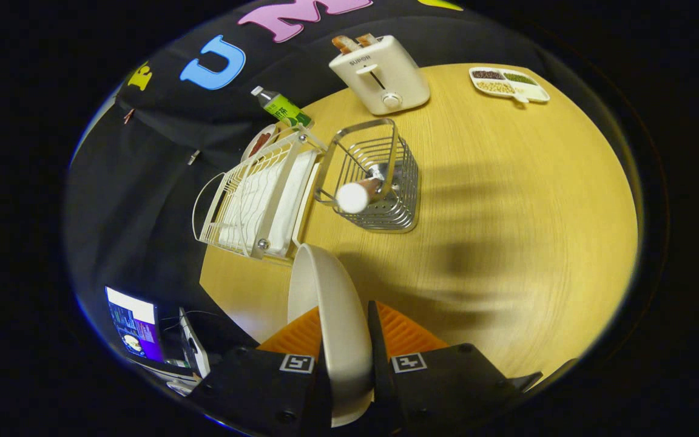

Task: Take the plate from the dish rack, then take the spoon from the basket and place it into the plate.

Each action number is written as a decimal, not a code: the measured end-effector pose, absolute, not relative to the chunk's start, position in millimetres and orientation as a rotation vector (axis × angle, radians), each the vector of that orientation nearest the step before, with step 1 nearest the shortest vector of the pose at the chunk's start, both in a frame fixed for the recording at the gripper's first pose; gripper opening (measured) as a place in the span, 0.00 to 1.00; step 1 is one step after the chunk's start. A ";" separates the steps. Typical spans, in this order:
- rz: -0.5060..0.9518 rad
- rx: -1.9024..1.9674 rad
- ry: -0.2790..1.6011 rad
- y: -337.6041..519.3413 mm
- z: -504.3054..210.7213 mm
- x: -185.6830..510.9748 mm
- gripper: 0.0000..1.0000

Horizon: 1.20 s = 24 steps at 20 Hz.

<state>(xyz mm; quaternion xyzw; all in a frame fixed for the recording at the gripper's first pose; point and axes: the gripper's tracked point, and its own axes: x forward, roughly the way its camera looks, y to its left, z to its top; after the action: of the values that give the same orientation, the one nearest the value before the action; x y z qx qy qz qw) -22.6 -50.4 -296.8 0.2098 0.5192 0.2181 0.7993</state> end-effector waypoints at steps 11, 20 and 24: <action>0.471 0.260 0.948 -88.2 -312.6 -0.5 0.81; 0.547 0.096 0.501 -89.5 -215.5 30.8 0.99; 0.577 0.056 0.391 -73.3 -195.1 48.0 0.99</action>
<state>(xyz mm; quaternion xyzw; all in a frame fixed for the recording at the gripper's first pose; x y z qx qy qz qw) 48.0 -73.3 -195.1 0.0275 0.1915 0.2826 0.9395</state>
